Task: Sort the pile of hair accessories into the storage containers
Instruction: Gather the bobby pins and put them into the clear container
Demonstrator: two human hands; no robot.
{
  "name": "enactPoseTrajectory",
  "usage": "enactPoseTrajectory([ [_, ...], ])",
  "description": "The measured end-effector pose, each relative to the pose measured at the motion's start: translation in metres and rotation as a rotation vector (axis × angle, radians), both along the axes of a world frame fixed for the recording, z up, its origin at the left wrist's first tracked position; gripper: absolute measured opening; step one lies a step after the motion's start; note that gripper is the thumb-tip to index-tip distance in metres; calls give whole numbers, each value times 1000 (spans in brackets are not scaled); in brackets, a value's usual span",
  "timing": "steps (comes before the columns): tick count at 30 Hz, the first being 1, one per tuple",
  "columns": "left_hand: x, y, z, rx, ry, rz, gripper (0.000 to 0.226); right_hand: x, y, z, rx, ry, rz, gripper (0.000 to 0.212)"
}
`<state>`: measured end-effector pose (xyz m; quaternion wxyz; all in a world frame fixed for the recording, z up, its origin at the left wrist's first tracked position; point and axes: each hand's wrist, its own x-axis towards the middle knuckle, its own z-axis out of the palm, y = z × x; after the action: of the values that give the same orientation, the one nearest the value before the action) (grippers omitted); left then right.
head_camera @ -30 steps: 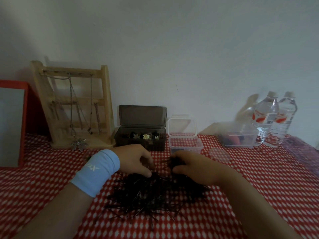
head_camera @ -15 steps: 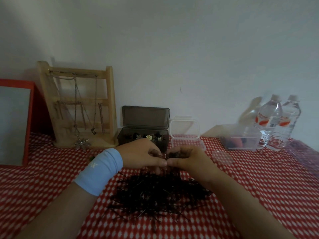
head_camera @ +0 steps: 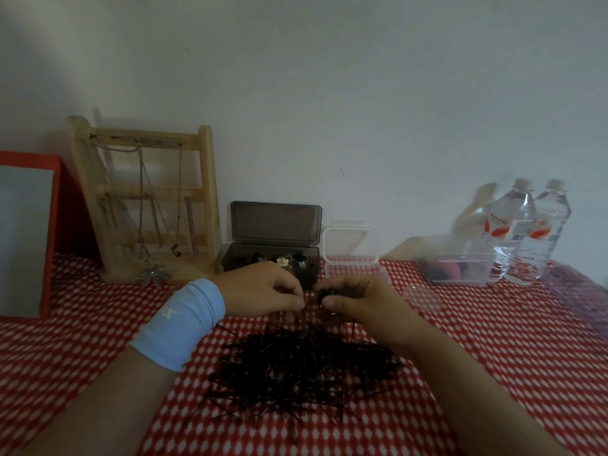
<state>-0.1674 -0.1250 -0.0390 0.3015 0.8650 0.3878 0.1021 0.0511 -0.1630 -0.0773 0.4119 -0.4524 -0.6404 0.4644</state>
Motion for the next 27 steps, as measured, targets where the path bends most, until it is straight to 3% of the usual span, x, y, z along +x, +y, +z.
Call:
enactPoseTrajectory([
  [6, -3, 3, -5, -47, 168, 21, 17, 6, 6, -3, 83, -48, -58, 26],
  [10, -3, 4, -9, 30, 249, 58, 22, 5, 7, -5, 152, -129, -106, 26],
  [14, 6, 4, -8, 105, -90, 121, 20, 1, 5, -5, 235, -135, -86, 23],
  [16, 13, 1, -9, 93, -215, 129, 13, 0, 5, -5, 250, -116, -102, 31],
  [20, 17, 0, -10, 122, -265, 146, 11, 2, 6, -4, 261, -114, -117, 47],
  [27, 13, 4, -12, 68, -275, 197, 10, -1, -1, 0, 231, -152, -38, 20],
])
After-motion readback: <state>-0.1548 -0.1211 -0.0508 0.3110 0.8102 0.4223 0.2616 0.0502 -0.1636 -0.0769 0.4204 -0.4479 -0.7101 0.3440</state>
